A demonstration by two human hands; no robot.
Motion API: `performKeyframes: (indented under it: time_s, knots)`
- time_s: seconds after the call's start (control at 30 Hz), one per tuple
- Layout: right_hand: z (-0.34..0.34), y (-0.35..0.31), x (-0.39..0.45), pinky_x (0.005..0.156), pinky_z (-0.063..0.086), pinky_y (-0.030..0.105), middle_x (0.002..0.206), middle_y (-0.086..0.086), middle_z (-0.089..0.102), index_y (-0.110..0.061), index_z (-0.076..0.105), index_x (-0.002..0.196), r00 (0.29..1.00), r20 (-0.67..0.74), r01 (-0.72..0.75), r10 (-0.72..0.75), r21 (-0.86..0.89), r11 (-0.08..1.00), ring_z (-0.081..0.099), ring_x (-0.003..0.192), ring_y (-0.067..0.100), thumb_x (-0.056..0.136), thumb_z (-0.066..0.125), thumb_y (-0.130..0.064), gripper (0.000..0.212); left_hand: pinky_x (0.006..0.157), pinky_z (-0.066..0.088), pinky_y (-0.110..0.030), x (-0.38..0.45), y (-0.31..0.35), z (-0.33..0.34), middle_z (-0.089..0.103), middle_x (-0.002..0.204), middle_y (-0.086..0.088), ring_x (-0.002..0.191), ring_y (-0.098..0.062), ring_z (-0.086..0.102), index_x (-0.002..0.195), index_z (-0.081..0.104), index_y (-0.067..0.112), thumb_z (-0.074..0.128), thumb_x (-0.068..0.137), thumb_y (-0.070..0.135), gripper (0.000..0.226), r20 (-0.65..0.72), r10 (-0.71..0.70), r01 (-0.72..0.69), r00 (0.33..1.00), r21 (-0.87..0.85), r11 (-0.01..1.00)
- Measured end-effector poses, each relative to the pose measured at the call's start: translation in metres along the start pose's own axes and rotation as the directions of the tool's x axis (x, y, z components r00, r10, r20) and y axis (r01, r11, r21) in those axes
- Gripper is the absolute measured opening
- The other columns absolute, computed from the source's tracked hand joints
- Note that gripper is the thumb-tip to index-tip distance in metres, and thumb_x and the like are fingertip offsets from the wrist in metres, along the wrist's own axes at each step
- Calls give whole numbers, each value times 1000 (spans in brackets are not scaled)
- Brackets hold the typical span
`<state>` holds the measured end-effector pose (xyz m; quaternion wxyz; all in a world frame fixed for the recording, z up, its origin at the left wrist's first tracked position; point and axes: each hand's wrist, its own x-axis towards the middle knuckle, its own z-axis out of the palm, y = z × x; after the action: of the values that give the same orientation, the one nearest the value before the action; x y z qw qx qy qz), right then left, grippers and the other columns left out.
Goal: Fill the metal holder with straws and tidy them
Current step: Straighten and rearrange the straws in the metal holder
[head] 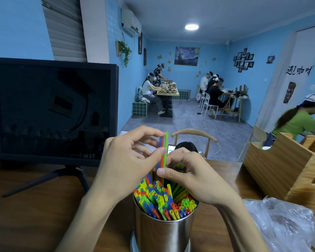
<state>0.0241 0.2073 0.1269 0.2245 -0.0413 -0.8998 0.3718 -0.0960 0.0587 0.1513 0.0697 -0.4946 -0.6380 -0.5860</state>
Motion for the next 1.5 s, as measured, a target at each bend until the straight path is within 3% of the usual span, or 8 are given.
performKeyframes:
  time_s: [0.3, 0.57, 0.67, 0.87, 1.0, 1.2, 1.33, 1.5]
  knots:
    - [2, -2, 0, 90, 43, 26, 91, -21, 68, -53, 71, 83, 1000, 17, 25, -25, -1, 1000, 54, 105, 8, 92, 70, -44, 12, 64, 58, -18, 0, 2, -1, 72, 87, 8, 79, -13, 74, 107, 74, 36, 81, 81, 11, 38, 36, -23, 27, 999, -137, 990]
    - [2, 0, 0, 99, 42, 39, 96, -19, 66, -39, 75, 92, 1000, 26, 6, -4, -73, 997, 52, 109, 8, 92, 67, -51, 14, 73, 63, -36, -1, 4, 0, 77, 90, 9, 81, -8, 75, 115, 71, 47, 80, 84, 17, 44, 138, -27, 45, 990, -127, 991]
    - [2, -2, 0, 96, 45, 37, 98, -19, 68, -48, 71, 90, 999, 31, 21, -21, -31, 999, 55, 109, 8, 92, 67, -49, 5, 73, 63, -33, 0, 4, 1, 76, 96, 8, 87, -11, 75, 115, 72, 43, 79, 84, 11, 46, 34, 17, -13, 999, -124, 992]
    - [-2, -3, -1, 87, 52, 28, 94, 0, 77, -19, 78, 99, 999, 41, -10, 4, 142, 990, 69, 95, 14, 96, 68, -33, 18, 67, 62, -26, 10, 6, -25, 78, 100, 0, 90, -19, 76, 120, 64, 26, 72, 83, 7, 42, -334, -128, -53, 934, -485, 873]
    - [-2, -5, 1, 88, 53, 25, 89, 7, 79, -7, 78, 94, 996, -92, 15, 17, 342, 939, 74, 92, 20, 94, 68, -23, 19, 72, 61, -28, 11, 0, -23, 77, 101, -3, 97, -25, 75, 127, 61, 25, 69, 90, 6, 43, -396, -263, -33, 880, -602, 798]
    - [-14, -5, 0, 90, 57, 40, 87, 12, 79, -9, 79, 92, 868, -441, 87, 227, 585, 807, 76, 87, 25, 81, 73, -26, 21, 72, 60, -23, 12, -8, -11, 77, 91, -4, 93, -19, 75, 115, 67, 22, 75, 77, 14, 40, -258, -384, 108, 886, -693, 713]
    - [-19, -6, 2, 78, 58, 26, 72, 5, 73, -14, 76, 75, 795, -493, 188, 354, 754, 629, 74, 72, 18, 70, 76, -35, 22, 64, 60, -19, 11, -13, -6, 78, 86, -7, 80, -19, 77, 92, 70, 9, 77, 67, 11, 26, -46, -407, 280, 912, -655, 702]
    - [-15, -8, 4, 75, 59, 25, 81, 6, 73, -17, 79, 74, 798, -503, 241, 332, 771, 589, 74, 73, 18, 67, 78, -31, 16, 66, 62, -25, 9, -14, 0, 77, 81, -17, 73, -25, 75, 79, 73, 9, 84, 56, 19, 27, 81, -391, 378, 917, -491, 785]
